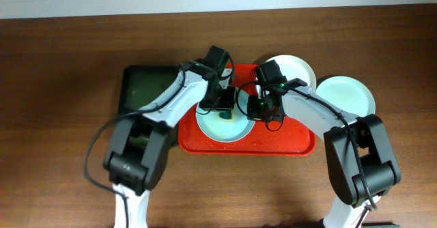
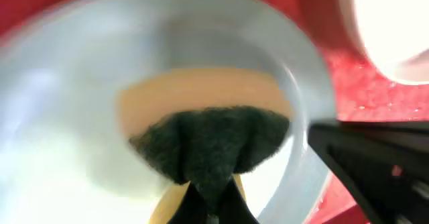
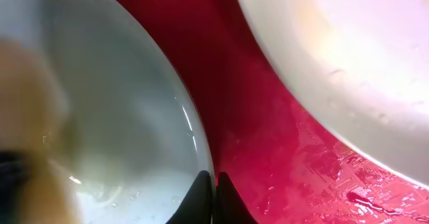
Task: Clean dirty plates on tray and stack at the side
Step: 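Return the sponge to the black tray and release it with the left gripper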
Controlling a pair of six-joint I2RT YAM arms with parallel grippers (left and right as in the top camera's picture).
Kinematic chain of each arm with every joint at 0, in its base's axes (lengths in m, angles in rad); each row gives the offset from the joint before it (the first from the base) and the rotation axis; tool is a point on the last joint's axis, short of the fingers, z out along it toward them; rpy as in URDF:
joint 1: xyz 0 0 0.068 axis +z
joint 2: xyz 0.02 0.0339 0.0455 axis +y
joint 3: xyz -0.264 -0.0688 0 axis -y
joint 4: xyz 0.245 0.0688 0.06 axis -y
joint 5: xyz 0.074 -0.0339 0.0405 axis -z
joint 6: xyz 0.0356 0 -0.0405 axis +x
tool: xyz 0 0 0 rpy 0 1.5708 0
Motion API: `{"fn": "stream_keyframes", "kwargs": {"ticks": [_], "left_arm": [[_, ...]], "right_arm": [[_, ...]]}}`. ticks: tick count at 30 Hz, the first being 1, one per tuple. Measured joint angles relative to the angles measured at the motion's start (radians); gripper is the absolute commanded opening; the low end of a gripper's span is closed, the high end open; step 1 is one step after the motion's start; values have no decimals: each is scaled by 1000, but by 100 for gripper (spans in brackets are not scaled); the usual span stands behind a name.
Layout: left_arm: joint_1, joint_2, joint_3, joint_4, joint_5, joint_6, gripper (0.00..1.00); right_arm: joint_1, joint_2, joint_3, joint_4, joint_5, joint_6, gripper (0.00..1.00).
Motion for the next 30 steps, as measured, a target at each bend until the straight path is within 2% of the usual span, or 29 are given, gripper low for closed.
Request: {"fn": "stream_keyframes", "kwargs": {"ticks": [4,6,11,17,23,30], "left_arm": [[34,-258,0,-119,-198,0,0],[51,-320,5,-190,-317,0,0],[145,-305,4,-282,-464,1,0],[304,-305,0,-290,-494,5,0],[365,-304,-139,-203,-494,16,0],[365,-303,-354,31,-494,42,0]], "right_arm": [[0,0,0,1,0,0,4],[0,0,0,1,-1,0,4],[0,0,0,1,0,0,4],[0,0,0,1,0,0,4],[0,0,0,1,0,0,4],[1,0,0,1,-1,0,4]]}}
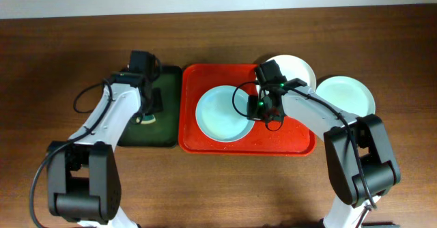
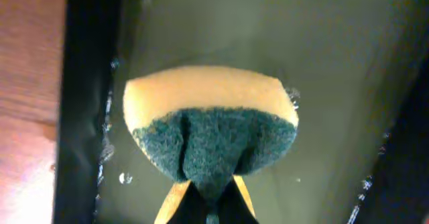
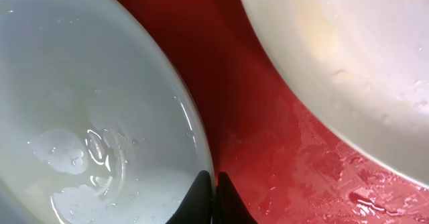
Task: Clean dirty plates on tray and stack at the side
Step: 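Return the sponge to the black tray and release it with the left gripper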
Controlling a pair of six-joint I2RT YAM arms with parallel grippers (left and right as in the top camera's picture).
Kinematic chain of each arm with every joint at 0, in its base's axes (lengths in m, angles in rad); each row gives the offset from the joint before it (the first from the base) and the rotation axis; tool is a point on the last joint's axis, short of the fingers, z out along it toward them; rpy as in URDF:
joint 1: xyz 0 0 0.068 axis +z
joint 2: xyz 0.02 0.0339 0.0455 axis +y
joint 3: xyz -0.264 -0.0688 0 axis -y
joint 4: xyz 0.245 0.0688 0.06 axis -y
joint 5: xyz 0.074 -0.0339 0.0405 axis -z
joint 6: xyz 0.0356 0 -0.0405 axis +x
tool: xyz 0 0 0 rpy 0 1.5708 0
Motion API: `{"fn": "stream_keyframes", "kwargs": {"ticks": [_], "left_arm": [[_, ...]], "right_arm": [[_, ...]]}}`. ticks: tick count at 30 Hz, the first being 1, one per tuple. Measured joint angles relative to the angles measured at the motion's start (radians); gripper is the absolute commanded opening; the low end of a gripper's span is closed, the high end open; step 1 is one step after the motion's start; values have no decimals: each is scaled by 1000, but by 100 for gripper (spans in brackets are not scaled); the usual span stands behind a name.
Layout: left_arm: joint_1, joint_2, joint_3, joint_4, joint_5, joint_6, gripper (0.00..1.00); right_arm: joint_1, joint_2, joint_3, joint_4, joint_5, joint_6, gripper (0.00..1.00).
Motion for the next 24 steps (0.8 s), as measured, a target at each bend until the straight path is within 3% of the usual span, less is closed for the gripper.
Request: {"fn": "stream_keyframes", "kwargs": {"ticks": [12,19,24], "left_arm": [[0,0,-76,73,0,44,11],[0,0,-77,74,0,44,34],[1,0,-77,74,8,45,30]], "right_arm": [[0,0,0,0,0,-1,4],[0,0,0,0,0,0,4],[0,0,0,0,0,-1,4]]}}
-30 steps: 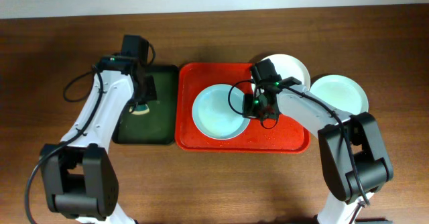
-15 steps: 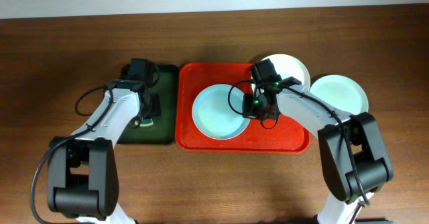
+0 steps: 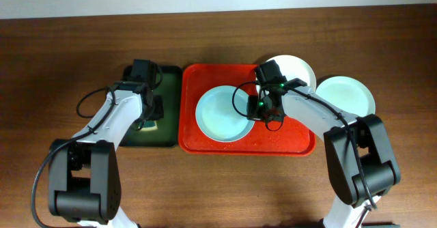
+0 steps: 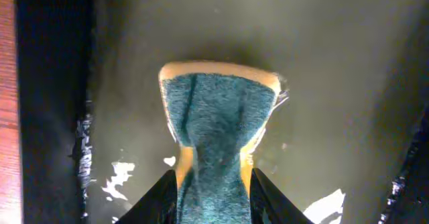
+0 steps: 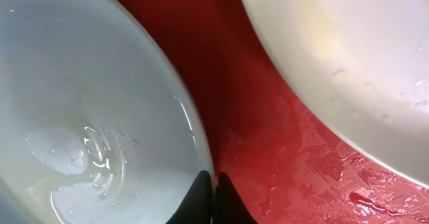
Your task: Clean dirty plates on tray and stack at the side
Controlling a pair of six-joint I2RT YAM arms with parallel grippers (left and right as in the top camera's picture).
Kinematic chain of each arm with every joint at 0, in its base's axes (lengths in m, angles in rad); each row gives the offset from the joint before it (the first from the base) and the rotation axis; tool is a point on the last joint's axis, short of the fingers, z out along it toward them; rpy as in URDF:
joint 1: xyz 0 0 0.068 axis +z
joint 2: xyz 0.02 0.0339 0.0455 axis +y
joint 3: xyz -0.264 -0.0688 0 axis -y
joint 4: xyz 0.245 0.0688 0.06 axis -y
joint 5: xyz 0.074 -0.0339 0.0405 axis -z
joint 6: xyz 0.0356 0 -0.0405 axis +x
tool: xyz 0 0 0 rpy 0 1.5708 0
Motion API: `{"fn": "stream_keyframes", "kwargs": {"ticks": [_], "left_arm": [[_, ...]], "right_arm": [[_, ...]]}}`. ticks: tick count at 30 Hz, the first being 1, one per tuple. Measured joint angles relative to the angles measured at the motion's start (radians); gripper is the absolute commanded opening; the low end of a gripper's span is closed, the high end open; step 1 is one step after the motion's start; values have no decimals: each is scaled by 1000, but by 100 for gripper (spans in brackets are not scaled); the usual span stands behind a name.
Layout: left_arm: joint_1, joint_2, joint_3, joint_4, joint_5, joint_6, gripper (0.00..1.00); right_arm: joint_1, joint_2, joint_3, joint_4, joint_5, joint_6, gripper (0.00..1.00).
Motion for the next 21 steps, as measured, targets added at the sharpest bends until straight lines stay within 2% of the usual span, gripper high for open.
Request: {"fn": "stream_keyframes", "kwargs": {"ticks": [2,4,5,6,7,12,21], "left_arm": [[6,0,5,-6,32,0,33],[25,0,53,-29,62,0,43],[38,0,89,-39,67,-1,56],[49,0,119,-46,71,2,75],[61,0,151,-60,76,3,99],[134,0,211,-69,173,0,99],[139,0,211,-69,208,0,99]], "right_arm": [[0,0,0,0,0,0,5],[0,0,0,0,0,1,5],[0,0,0,0,0,1,5],[0,0,0,0,0,0,5],[0,0,0,0,0,0,5],[0,0,0,1,0,1,7],[0,0,-18,23,35,0,12]]}}
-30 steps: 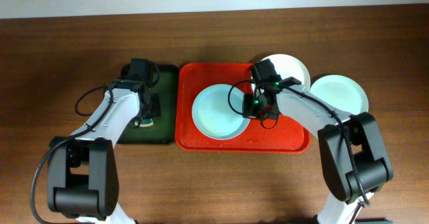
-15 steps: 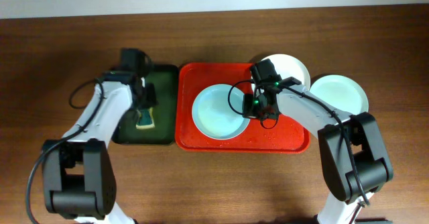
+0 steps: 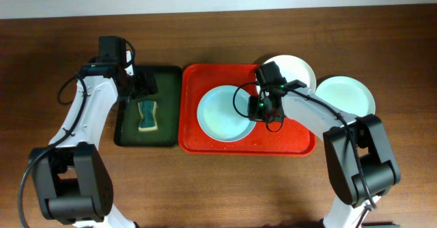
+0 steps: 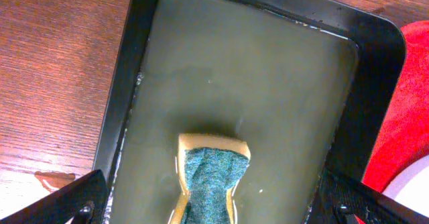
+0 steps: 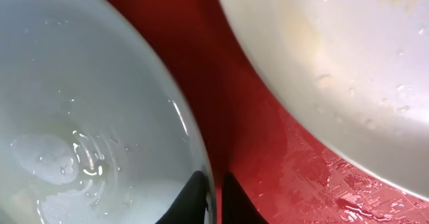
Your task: Clean dirty plates on tray and stack at the side
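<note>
A pale blue plate (image 3: 222, 115) lies wet on the red tray (image 3: 287, 145). My right gripper (image 3: 265, 109) is at its right rim. In the right wrist view the gripper (image 5: 211, 196) is slightly open. Its fingers straddle the rim of the plate (image 5: 87, 110), with red showing between rim and outer finger. A white plate (image 3: 298, 69) with yellowish smears (image 5: 335, 56) sits at the tray's back right corner. The green-and-yellow sponge (image 3: 147, 115) lies loose in the black tray (image 3: 169, 78). My left gripper (image 3: 135, 84) hangs open above the sponge (image 4: 211, 174), fingers wide apart (image 4: 214, 200).
A pale green plate (image 3: 347, 95) rests on the wooden table right of the red tray. The black tray (image 4: 134, 83) holds shallow murky water and sits against the red tray's left side. A small wet spot (image 4: 57, 179) marks the table beside it.
My left gripper has let go of the sponge and now stands higher, fully open. My right gripper's fingers have parted a little at the blue plate's rim.
The left gripper held the sponge on the blue plate while the right pinched its rim. Then the sponge was over the black tray, then pressed into its water. Now it lies released there, and the right gripper's grip on the rim has loosened.
</note>
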Controlling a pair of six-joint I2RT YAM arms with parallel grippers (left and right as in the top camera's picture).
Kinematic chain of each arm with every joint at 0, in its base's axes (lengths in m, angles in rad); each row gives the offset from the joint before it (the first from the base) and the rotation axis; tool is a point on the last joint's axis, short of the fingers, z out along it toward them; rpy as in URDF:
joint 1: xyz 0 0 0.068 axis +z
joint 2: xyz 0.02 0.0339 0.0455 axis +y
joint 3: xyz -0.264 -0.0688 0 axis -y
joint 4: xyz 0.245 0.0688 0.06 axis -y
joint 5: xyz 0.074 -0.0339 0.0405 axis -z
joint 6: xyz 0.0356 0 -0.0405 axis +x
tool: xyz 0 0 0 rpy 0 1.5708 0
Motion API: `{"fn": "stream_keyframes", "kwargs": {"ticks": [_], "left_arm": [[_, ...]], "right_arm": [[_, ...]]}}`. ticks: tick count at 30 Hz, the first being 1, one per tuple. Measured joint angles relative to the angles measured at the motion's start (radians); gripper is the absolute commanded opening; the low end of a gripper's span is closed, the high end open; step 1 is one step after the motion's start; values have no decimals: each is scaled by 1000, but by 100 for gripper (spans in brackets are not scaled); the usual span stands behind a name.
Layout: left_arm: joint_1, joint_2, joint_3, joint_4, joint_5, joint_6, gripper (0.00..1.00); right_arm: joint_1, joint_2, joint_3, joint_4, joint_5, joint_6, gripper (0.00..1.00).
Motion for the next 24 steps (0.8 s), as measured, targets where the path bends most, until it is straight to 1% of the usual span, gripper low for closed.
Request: {"fn": "stream_keyframes", "kwargs": {"ticks": [8,9,11,12,14,15,16,20,21,22,24], "left_arm": [[0,0,0,4,18,-1,99],[0,0,0,16,27,-1,99],[10,0,8,64,38,-1,99],[20,0,16,65,42,-1,99],[64,0,59,65,48,-2,100],[88,0,82,68,50,-2,99],[128,0,114,72,48,-3,99],[200,0,126,68,49,-3,99],[207,0,126,68,49,-3,99],[209,0,126,68,48,-3,100],[209,0,126,68,49,-3,99]], "right_arm": [[0,0,0,6,5,3,13],[0,0,0,5,5,5,16],[0,0,0,0,7,7,27],[0,0,0,-1,8,11,31],[0,0,0,1,8,14,33],[0,0,0,3,7,13,32],[0,0,0,4,8,15,25],[0,0,-1,3,8,19,24],[0,0,-1,3,8,20,13],[0,0,-1,3,8,19,4],[0,0,-1,1,-4,23,4]]}}
